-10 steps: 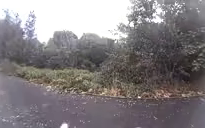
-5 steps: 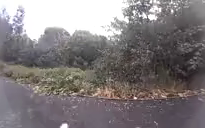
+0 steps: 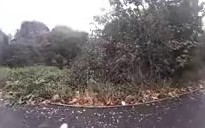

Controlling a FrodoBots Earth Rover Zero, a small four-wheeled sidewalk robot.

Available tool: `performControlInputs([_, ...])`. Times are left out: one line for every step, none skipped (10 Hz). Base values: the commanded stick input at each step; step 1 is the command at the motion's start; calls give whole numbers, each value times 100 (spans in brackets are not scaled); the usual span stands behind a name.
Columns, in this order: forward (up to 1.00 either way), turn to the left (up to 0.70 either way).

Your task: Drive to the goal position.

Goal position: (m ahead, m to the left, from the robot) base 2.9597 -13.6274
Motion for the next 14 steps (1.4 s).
performControlInputs([6,0])
performControlInputs([0,0])
performControlInputs([0,0])
performControlInputs([0,0])
performControlInputs([0,0])
performControlInputs([0,0])
performControlInputs([-38,5])
performControlInputs([-81,11])
performControlInputs([-100,40])
performControlInputs([-100,40])
performControlInputs([-100,40])
performControlInputs([-100,40])
performControlInputs([-100,40])
performControlInputs([-100,40])
